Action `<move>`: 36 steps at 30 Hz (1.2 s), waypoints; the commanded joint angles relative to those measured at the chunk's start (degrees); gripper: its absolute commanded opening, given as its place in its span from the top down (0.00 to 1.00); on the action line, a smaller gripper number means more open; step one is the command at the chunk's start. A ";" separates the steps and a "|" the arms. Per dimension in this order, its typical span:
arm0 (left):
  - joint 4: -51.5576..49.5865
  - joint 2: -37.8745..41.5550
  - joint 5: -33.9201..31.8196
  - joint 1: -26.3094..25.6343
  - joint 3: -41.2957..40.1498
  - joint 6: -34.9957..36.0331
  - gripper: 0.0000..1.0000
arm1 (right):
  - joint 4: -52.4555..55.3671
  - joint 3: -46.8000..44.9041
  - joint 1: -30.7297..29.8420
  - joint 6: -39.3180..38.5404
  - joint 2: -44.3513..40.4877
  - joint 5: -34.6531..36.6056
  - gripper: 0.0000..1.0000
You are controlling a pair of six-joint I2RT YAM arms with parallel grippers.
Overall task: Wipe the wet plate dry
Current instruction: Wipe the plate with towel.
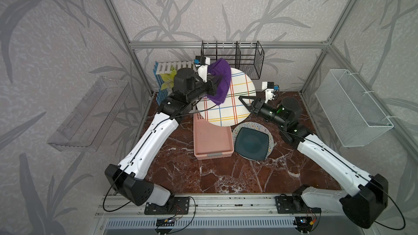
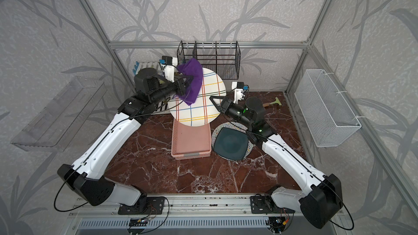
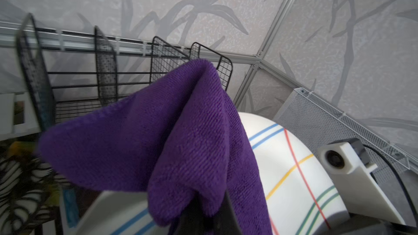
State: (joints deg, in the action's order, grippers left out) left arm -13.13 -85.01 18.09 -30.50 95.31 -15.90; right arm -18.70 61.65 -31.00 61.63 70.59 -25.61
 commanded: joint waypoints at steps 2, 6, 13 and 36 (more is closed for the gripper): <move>-3.57 -1.89 0.69 -4.65 -4.43 2.12 1.00 | -12.31 3.83 3.02 0.89 -3.86 -4.58 1.00; 9.82 6.39 8.26 4.34 -13.71 -11.65 1.00 | -16.54 -0.04 11.66 9.54 -5.33 -3.25 1.00; 51.45 15.03 21.50 16.19 -30.83 -53.22 1.00 | -39.26 -5.11 18.39 27.28 -5.46 -3.41 1.00; 87.99 2.47 14.71 -8.97 -24.40 -76.75 1.00 | -39.38 8.81 8.57 29.67 11.21 3.76 1.00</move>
State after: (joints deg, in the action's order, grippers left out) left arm 66.96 -83.90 29.34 -37.74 68.29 -93.95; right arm -62.33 70.65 -25.78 91.15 80.84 -26.87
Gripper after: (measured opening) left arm 0.064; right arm 0.116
